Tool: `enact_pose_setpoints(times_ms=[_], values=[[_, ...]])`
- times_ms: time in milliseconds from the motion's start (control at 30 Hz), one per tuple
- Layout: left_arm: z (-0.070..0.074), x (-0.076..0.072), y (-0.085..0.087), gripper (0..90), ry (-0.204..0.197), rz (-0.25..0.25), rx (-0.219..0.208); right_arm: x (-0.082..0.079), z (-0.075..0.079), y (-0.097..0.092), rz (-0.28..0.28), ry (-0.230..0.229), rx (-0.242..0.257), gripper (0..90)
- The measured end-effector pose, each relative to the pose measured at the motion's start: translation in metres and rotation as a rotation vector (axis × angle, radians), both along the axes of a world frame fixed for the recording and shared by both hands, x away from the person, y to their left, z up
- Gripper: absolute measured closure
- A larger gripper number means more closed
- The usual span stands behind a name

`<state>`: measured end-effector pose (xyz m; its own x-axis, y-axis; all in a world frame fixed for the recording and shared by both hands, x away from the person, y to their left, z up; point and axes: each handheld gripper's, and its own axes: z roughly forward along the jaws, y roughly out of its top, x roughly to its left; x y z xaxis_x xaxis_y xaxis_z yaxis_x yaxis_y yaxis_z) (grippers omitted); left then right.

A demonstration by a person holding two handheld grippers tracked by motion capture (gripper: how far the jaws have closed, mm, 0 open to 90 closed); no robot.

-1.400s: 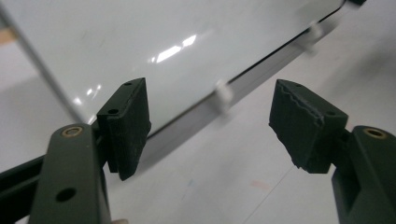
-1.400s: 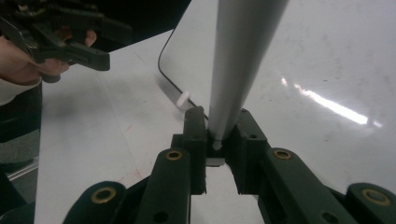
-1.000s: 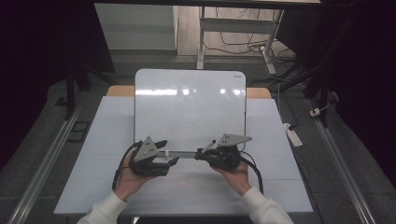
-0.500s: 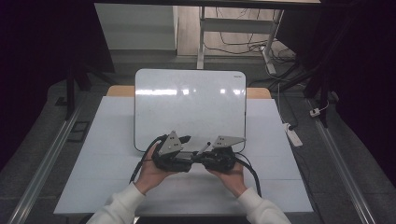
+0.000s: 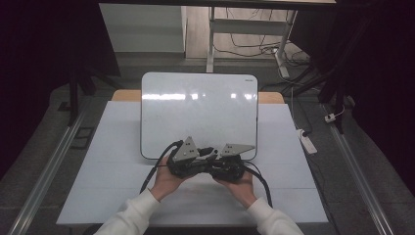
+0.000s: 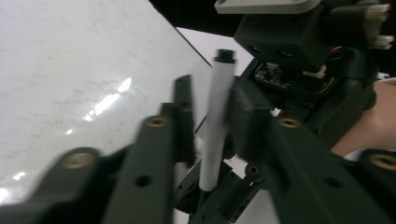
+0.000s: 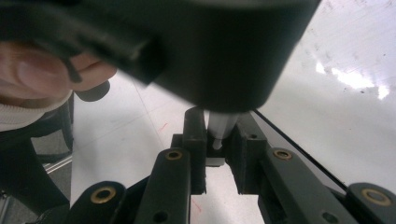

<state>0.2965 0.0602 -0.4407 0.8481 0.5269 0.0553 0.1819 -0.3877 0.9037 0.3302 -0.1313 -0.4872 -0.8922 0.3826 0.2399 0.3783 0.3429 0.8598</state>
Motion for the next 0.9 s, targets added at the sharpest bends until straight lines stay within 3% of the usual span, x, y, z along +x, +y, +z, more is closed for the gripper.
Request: enact_pose_setpoints(times_ms=[33, 100, 433, 667, 733, 900], values=[[0.0, -0.001, 0.0, 78.5, -0.005, 0.0, 0.001, 0.0, 0.0, 0.0, -0.001, 0.003, 0.001, 77.7], [0.001, -0.001, 0.0, 80.0, -0.016, 0.007, 0.015, 0.001, 0.0, 0.0, 0.0, 0.014, 0.004, 77.7], [0.007, -0.002, 0.007, 81.0, -0.009, 0.019, 0.025, -0.001, 0.0, 0.0, 0.01, 0.01, 0.016, 74.1], [0.018, 0.002, 0.038, 81.0, -0.004, 0.099, 0.016, -0.003, 0.011, -0.015, -0.048, -0.09, 0.012, 59.4], [0.019, 0.005, 0.047, 81.0, -0.001, 0.129, 0.028, -0.003, 0.012, -0.025, -0.078, -0.134, -0.008, 56.5], [0.021, 0.012, 0.072, 81.0, 0.026, 0.195, 0.025, -0.002, 0.009, -0.058, -0.155, -0.17, -0.032, 51.5]])
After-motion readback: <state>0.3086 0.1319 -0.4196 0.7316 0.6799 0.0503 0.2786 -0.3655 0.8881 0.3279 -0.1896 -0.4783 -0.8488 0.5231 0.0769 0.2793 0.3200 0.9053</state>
